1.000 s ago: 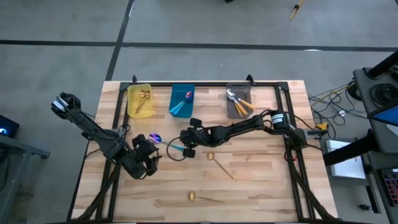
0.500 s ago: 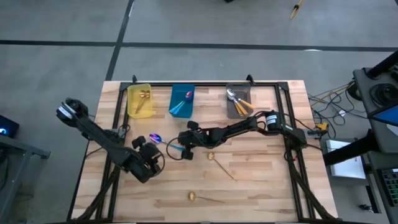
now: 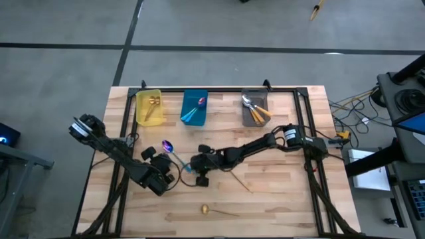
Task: Sort silverware by color (type)
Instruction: Put the blue spoon into the blue bin, then put the gold spoon into the yellow bin
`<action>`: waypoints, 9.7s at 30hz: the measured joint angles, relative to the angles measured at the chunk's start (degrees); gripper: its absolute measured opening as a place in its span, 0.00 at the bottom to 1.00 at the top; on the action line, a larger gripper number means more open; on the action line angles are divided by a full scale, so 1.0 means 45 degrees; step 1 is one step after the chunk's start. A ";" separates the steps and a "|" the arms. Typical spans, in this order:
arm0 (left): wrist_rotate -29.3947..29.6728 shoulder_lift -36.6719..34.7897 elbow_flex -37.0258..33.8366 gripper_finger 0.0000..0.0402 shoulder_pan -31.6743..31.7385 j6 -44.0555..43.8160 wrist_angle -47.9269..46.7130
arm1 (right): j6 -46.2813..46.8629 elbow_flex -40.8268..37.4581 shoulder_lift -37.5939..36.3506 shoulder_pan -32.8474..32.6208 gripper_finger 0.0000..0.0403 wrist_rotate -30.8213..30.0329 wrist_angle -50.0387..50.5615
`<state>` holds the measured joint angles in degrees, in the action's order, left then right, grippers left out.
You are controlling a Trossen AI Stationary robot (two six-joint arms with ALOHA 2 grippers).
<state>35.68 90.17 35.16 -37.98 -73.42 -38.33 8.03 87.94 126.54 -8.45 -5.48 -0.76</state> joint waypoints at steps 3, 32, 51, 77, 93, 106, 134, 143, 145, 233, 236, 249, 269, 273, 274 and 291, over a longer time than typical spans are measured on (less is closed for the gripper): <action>-0.0545 -0.0366 -0.0015 0.20 -0.0042 -0.0240 -0.0072 | 0.0237 0.0210 0.0000 -0.0383 0.02 0.0223 0.0002; -0.2243 -0.2913 0.1020 0.20 0.2959 -0.8568 -0.0439 | -0.1363 -0.4150 -0.7161 0.0202 0.02 -1.0816 0.9264; -0.1605 0.0184 0.1073 0.41 0.3109 -1.1826 0.0663 | -0.3026 -0.9826 -1.5532 0.0472 0.02 -0.9345 0.4034; -0.0238 0.1751 0.1098 0.15 0.3293 -0.9506 0.0614 | -0.3136 -0.9890 -1.5518 0.0472 0.02 -0.9344 0.3965; -0.1757 0.1700 0.3024 0.00 0.3201 -0.7586 -0.1820 | -0.3161 -0.9890 -1.5518 0.0472 0.02 -0.9344 0.3970; -0.2154 -0.1468 0.6112 0.00 0.4187 -0.3605 -0.5673 | -0.3122 -0.9890 -1.5518 0.0472 0.02 -0.9215 0.3980; -0.5851 0.2110 0.9170 0.00 1.5745 1.0219 -0.1801 | -0.3459 -0.9890 -1.5518 0.0472 0.02 -0.9004 0.4004; -0.5998 0.4101 1.0540 0.00 1.5733 1.0237 -0.2636 | -0.3462 -0.9909 -1.5518 0.0472 0.02 -0.9004 0.4004; -0.5993 0.4477 1.0824 0.00 1.5742 1.0273 -0.3011 | -0.3462 -0.9909 -1.5518 0.0472 0.02 -0.9004 0.4004; 0.0292 -0.4662 -0.0665 0.10 0.2030 1.5579 1.7931 | -0.2672 -0.3988 -0.5592 0.0302 0.34 0.2191 0.5976; 0.0292 -0.4662 -0.0665 0.10 0.2030 1.5642 1.7953 | -0.2784 -0.3988 -0.5165 0.0396 0.44 0.2148 0.5639; 0.0297 -0.4628 -0.0680 0.10 0.2030 1.5633 1.7841 | -0.2983 -0.3940 -0.3739 0.0642 0.53 0.1475 0.5187; 0.0921 -0.4628 -0.0787 0.10 0.2025 1.5052 1.7812 | -0.2194 -0.4056 -0.3969 0.1336 0.03 0.3959 0.2894; 0.2355 -0.4628 -0.0782 0.10 0.2030 1.4632 1.7418 | -0.2462 -0.4061 -0.4918 0.1458 0.03 0.3418 0.2710; 0.2663 -0.4628 -0.0782 0.10 0.2030 1.4519 1.7247 | -0.2542 -0.4061 -0.5151 0.1458 0.03 0.3080 0.2661; 0.1867 -0.4065 -0.0869 0.25 0.2231 1.1524 1.4494 | -0.3291 -0.9437 -1.0177 0.0557 0.03 -0.1482 -0.7920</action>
<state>44.08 71.88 31.24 -27.94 -21.56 26.89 -6.79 45.48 80.74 -5.94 -12.15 -36.40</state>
